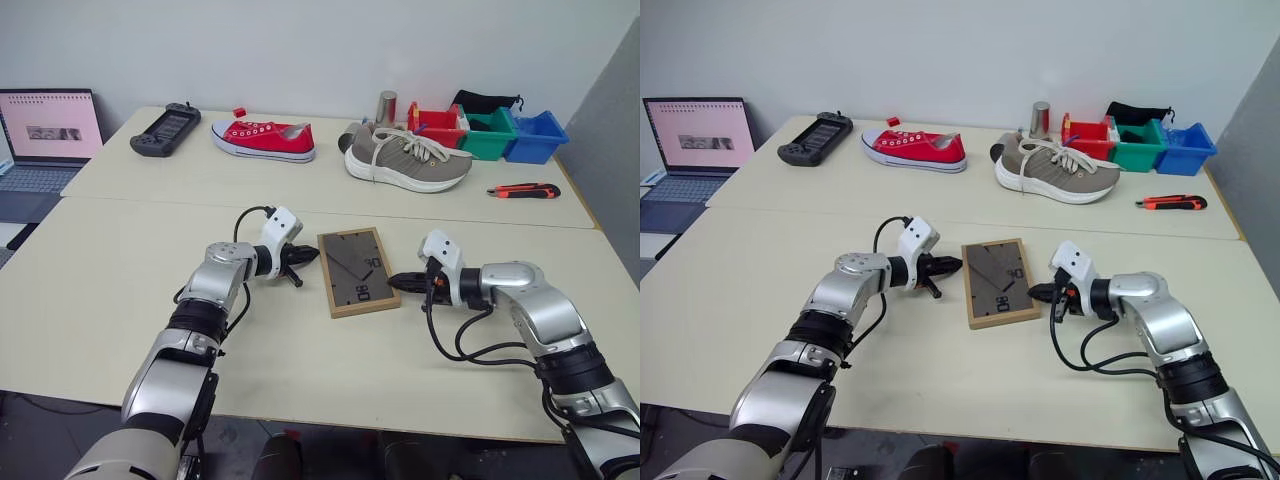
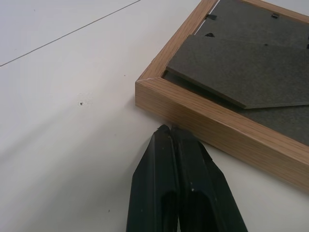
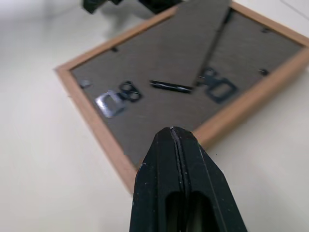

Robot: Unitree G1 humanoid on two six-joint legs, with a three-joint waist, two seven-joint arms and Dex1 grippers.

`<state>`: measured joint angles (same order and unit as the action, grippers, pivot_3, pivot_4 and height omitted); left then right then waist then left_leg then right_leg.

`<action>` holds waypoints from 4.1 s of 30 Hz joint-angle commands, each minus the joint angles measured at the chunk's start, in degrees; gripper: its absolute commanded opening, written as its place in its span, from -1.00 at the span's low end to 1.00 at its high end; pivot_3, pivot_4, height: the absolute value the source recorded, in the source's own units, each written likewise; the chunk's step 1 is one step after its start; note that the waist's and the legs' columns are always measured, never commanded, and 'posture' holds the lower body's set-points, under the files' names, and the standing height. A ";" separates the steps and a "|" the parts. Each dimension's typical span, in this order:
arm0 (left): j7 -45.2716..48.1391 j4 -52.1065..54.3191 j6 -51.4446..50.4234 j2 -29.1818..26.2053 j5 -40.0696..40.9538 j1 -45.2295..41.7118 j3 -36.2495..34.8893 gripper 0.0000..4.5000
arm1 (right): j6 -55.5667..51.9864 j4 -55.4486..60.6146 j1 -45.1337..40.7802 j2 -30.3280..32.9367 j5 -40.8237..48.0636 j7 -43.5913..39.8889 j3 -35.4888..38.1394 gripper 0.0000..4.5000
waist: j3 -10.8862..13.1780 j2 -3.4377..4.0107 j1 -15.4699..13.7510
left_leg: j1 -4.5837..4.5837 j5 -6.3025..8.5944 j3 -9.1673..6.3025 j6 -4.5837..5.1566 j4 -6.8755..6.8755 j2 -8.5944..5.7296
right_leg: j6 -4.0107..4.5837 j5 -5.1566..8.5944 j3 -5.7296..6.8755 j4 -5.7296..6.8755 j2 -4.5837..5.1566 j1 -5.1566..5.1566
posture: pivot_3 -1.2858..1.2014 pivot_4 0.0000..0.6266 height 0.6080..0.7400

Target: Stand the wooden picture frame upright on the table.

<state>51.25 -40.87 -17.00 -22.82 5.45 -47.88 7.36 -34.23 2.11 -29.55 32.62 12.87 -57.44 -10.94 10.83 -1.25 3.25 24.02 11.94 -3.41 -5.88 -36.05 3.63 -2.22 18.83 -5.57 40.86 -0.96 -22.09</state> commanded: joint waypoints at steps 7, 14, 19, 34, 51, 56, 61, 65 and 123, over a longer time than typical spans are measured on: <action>0.24 -3.63 3.50 0.59 -1.57 -3.59 -0.50 -0.99 | -1.28 2.87 0.59 1.08 1.70 -0.54 0.68 -1.00 | 0.00 0.00 0.01 | 0.00 0.00 -0.01 0.00 0.00 0.00 | 0.00 0.00 0.01 0.00 0.00 0.00 | 0.03 -0.52 1.00; 3.49 -2.77 3.73 -1.58 -2.95 -2.55 0.70 -0.99 | 0.18 -1.48 -1.83 2.55 0.91 1.61 3.11 -1.00 | 0.00 0.00 0.04 | -0.01 0.00 0.00 0.00 0.00 0.01 | 0.00 0.00 0.01 0.01 0.00 0.00 | 0.03 -0.52 1.00; 4.58 -5.02 5.37 -2.94 -4.31 -3.27 1.23 -0.99 | 1.08 -1.38 -0.35 3.82 0.85 1.34 2.25 -1.00 | 0.00 0.00 0.12 | -0.02 0.00 0.00 0.00 0.01 0.01 | 0.00 0.00 0.01 0.00 -0.01 0.00 | 0.03 -0.52 1.00; 1.86 -16.21 10.58 1.53 -6.27 -10.13 0.71 -0.99 | -0.84 5.19 2.91 1.33 1.48 0.83 -2.12 -1.00 | 0.00 -0.01 0.05 | -0.02 0.00 -0.02 0.01 -0.01 -0.01 | 0.00 0.00 0.01 0.01 -0.01 0.02 | 0.03 -0.52 1.00; 9.90 -15.20 10.34 -5.69 -5.17 -8.93 -1.51 -0.91 | 2.16 -0.45 0.27 3.22 -1.25 2.98 -0.40 -1.00 | 0.00 -0.01 0.53 | -0.03 0.00 -0.02 0.01 0.00 0.01 | 0.00 0.00 0.01 0.01 -0.03 0.00 | 0.03 -0.52 1.00; 20.55 -9.89 -6.22 -10.52 -0.02 -7.24 -3.37 -0.47 | 4.98 -6.20 -3.30 2.21 -3.09 4.67 0.01 -1.00 | 0.00 0.00 1.47 | -0.06 -0.02 -0.05 0.03 0.04 0.02 | 0.00 0.00 0.03 0.08 -0.04 -0.04 | 0.03 -0.52 1.00; 26.30 -5.76 -31.24 -12.77 4.32 -8.25 -2.80 0.07 | 6.88 -8.35 -4.37 0.38 -4.77 5.64 -1.37 -1.00 | 0.00 -0.01 1.43 | 0.04 -0.02 -0.12 0.04 0.01 -0.01 | -0.01 0.01 0.07 0.06 -0.03 -0.02 | 0.03 -0.52 1.00; 25.61 -2.55 -40.33 -12.67 7.25 -7.98 -4.11 0.50 | 7.31 -8.90 -4.48 -0.85 -5.59 5.86 -1.54 -1.00 | 0.00 0.00 1.44 | 0.06 -0.02 -0.20 0.03 0.01 0.00 | 0.00 0.00 0.14 0.08 -0.03 -0.03 | 0.03 -0.52 1.00; 27.95 2.04 -53.35 -6.47 16.33 -7.74 2.80 0.97 | 8.26 -14.49 -8.10 -15.43 -10.75 8.85 -5.42 -1.00 | -0.01 0.01 1.67 | -0.10 -0.04 -0.19 0.05 0.01 0.01 | 0.00 0.00 0.13 0.12 -0.02 0.06 | 0.03 -0.52 1.00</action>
<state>78.16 -41.82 -70.74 -29.08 19.74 -55.63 10.93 -25.81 -14.73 -37.07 18.03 1.39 -48.43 -15.85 10.81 -1.25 4.92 23.92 11.90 -3.60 -5.83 -36.04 3.63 -2.22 18.84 -5.45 40.98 -0.99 -22.04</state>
